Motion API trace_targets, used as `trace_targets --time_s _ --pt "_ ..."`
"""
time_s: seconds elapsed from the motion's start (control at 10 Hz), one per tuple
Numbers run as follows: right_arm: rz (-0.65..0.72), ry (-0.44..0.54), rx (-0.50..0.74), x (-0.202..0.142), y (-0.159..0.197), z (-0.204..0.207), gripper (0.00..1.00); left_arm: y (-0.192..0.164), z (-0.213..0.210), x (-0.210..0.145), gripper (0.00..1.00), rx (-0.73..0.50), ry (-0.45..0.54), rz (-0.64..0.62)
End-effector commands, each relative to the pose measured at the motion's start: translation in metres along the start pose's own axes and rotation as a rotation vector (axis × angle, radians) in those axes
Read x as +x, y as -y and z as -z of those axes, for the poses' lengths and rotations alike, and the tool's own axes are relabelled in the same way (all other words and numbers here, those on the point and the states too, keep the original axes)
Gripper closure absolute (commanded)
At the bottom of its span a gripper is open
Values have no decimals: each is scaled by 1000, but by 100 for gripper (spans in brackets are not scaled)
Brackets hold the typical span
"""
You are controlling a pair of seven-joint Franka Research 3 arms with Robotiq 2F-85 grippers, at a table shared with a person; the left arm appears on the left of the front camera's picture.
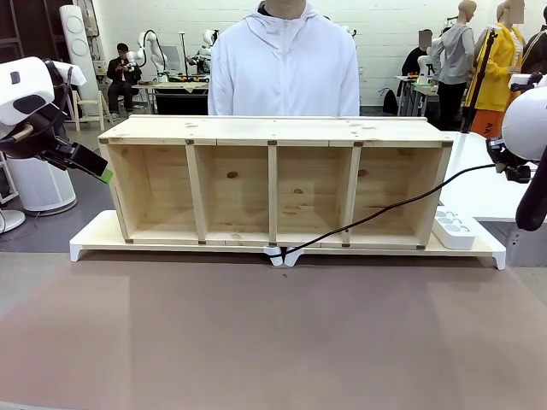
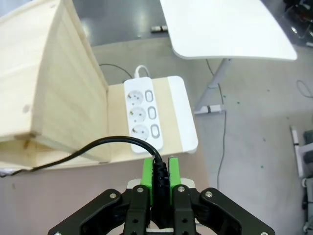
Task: Perform cable management.
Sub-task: Pull the grasped Power Cable to the location of the Power Strip.
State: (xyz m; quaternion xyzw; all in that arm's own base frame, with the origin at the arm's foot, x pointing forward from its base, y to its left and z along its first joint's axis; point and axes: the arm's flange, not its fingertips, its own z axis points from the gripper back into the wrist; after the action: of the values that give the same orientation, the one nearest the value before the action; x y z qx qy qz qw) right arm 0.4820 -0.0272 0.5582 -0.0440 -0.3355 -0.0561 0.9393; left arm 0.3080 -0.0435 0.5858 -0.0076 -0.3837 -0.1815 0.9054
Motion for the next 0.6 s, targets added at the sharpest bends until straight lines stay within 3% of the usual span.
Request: trace_targets --time_s 0.0,0.5 --pt "-13 18 -8 24 4 8 84 0 2 2 0 0 12 -14" --pt "-37 -40 12 51 -4 24 84 0 2 2 0 0 12 -14"
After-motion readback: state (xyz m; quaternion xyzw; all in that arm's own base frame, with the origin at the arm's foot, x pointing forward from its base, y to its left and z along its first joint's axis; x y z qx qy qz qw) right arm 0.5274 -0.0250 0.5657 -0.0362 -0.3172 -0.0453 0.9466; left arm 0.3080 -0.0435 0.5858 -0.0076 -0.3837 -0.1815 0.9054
